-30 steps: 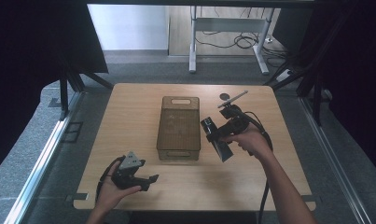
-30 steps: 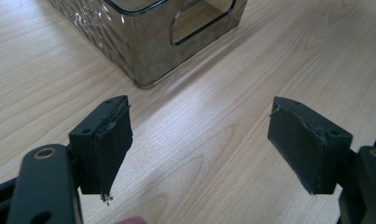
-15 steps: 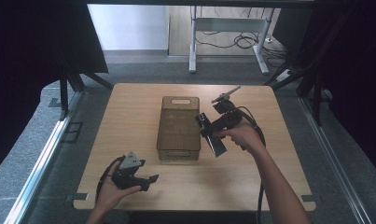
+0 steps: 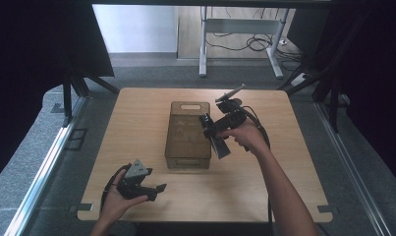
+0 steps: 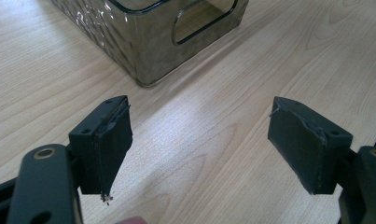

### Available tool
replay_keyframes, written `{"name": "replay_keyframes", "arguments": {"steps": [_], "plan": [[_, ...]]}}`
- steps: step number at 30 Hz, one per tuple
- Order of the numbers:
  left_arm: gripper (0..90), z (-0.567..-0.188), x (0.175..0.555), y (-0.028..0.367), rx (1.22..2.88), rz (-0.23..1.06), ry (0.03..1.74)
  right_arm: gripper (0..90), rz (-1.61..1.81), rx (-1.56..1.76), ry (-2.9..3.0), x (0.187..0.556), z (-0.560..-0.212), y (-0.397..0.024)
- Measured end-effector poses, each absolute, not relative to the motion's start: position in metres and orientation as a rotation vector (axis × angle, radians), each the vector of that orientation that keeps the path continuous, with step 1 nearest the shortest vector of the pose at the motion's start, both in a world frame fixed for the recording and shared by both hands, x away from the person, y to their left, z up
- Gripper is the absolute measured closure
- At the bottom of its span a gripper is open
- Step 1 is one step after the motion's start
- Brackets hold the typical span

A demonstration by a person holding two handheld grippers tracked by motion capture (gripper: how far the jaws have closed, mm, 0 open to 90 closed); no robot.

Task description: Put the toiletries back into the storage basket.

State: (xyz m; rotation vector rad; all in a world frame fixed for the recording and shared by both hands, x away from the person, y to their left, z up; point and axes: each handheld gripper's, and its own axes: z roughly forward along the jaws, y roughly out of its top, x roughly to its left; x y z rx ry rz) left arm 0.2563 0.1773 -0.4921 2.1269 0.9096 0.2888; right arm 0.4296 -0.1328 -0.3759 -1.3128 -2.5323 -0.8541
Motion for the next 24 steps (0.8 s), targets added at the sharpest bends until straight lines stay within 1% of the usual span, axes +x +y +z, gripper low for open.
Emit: {"name": "replay_keyframes", "arguments": {"steps": [10, 24], "plan": [[21.9, -0.493, 0.256, 0.177, 2.122, 0.285, 0.918, 46.8, -0.842, -1.304, -2.523, 0.437, -0.374, -0.119], [21.9, -0.492, 0.256, 0.178, 2.117, 0.289, 0.916, 46.8, -0.846, -1.317, -2.5, 0.447, -0.38, -0.105]]}}
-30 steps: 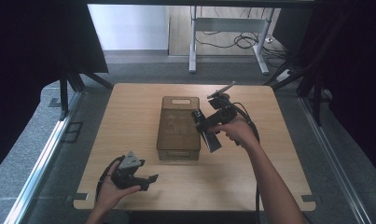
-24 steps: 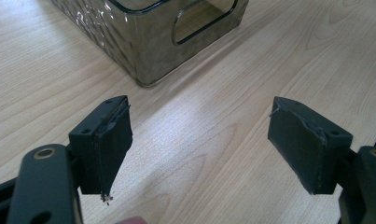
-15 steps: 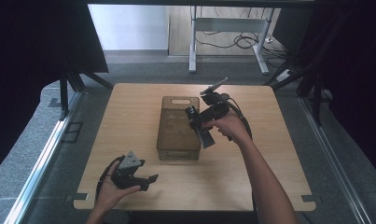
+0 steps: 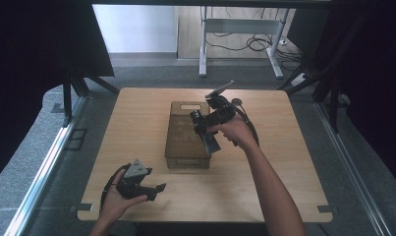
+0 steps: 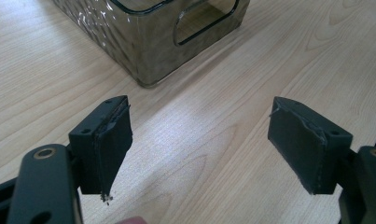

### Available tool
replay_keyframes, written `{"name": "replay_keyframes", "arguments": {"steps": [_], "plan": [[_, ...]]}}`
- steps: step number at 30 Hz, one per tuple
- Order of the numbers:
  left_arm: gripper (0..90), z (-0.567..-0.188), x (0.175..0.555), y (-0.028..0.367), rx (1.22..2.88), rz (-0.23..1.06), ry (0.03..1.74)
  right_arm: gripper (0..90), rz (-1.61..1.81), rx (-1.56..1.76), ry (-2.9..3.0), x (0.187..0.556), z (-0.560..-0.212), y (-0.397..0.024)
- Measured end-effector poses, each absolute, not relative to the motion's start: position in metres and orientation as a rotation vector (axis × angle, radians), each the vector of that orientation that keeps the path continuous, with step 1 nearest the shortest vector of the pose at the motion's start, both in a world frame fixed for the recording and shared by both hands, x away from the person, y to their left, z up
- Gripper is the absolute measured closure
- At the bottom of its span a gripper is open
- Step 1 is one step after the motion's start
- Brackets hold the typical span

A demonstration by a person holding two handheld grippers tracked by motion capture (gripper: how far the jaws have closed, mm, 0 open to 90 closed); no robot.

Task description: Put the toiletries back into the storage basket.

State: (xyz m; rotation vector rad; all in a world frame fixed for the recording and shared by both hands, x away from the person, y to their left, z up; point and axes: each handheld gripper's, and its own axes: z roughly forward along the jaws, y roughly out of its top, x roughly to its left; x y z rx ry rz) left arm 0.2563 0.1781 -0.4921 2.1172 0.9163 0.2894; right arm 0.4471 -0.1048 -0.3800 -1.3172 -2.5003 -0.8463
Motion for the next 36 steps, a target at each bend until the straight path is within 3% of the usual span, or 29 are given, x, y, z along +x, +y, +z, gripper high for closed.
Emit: {"name": "replay_keyframes", "arguments": {"steps": [36], "plan": [[21.8, -0.493, 0.257, 0.178, 2.125, 0.274, 0.914, 46.8, -0.816, -1.339, -2.442, 0.464, -0.404, -0.07]]}}
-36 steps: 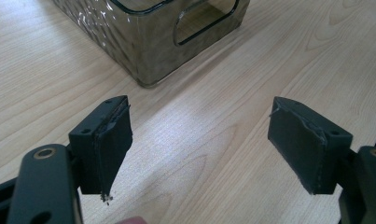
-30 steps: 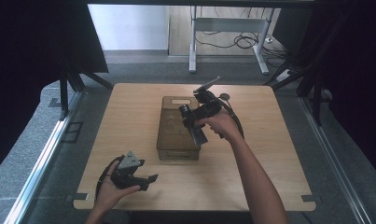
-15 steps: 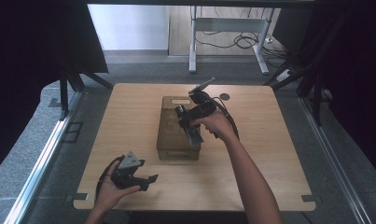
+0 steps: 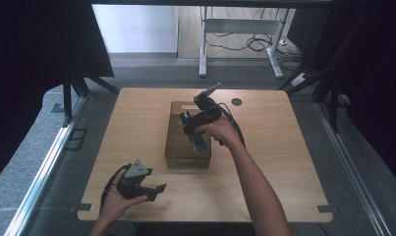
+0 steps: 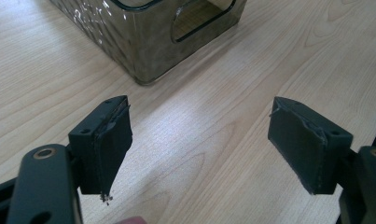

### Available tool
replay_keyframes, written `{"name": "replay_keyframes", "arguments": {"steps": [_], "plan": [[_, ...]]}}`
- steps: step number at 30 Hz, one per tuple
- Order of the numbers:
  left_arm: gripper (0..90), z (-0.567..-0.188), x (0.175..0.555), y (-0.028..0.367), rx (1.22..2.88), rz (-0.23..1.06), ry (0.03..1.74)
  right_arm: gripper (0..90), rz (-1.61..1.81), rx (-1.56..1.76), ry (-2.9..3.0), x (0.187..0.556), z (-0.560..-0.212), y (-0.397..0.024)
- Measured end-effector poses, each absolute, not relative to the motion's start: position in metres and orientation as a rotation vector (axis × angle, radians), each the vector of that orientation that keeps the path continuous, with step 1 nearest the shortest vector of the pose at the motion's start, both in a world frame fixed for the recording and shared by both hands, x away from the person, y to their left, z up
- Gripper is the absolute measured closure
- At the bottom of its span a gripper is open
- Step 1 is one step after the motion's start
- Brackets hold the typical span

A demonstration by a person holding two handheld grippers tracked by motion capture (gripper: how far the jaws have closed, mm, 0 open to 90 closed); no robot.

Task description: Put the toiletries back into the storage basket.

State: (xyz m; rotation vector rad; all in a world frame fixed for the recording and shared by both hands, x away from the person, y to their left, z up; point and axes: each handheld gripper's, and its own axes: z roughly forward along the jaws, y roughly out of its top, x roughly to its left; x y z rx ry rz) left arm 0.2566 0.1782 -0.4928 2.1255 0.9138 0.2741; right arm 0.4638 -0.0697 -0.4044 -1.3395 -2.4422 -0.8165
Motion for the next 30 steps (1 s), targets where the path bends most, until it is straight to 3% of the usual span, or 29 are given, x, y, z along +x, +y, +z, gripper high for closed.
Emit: {"name": "replay_keyframes", "arguments": {"steps": [30], "plan": [[21.8, -0.493, 0.257, 0.18, 2.126, 0.272, 0.913, 46.9, -0.731, -1.442, -2.412, 0.478, -0.431, -0.041]]}}
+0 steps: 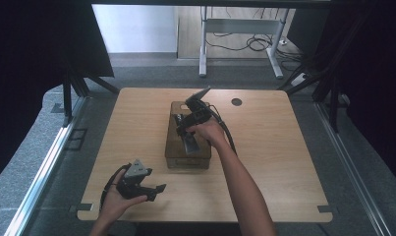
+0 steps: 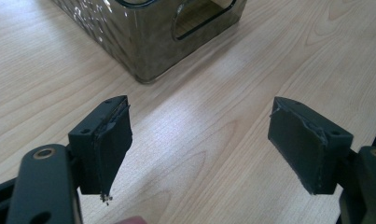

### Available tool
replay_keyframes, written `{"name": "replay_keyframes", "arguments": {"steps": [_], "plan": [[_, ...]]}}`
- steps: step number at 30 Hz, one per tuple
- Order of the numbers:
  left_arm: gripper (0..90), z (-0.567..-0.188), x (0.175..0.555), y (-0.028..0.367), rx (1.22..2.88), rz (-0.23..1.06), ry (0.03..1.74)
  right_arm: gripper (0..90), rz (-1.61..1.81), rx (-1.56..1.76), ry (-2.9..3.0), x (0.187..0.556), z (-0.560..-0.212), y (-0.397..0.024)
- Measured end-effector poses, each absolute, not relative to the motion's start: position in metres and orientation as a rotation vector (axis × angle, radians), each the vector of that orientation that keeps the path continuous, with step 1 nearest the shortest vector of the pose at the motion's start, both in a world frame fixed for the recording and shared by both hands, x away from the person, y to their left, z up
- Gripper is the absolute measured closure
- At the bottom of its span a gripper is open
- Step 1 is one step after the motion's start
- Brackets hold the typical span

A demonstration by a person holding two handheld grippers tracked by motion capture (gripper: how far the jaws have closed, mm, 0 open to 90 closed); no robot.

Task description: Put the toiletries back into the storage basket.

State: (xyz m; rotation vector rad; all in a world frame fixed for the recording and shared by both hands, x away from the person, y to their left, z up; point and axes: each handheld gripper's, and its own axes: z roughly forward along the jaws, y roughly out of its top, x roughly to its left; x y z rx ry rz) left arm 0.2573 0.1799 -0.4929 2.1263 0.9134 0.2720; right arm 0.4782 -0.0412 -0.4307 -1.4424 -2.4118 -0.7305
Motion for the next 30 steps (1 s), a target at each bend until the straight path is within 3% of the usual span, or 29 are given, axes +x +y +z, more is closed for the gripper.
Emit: {"name": "replay_keyframes", "arguments": {"steps": [30], "plan": [[21.9, -0.492, 0.257, 0.179, 2.116, 0.263, 0.901, 47.1, -0.699, -1.573, -2.324, 0.494, -0.449, -0.028]]}}
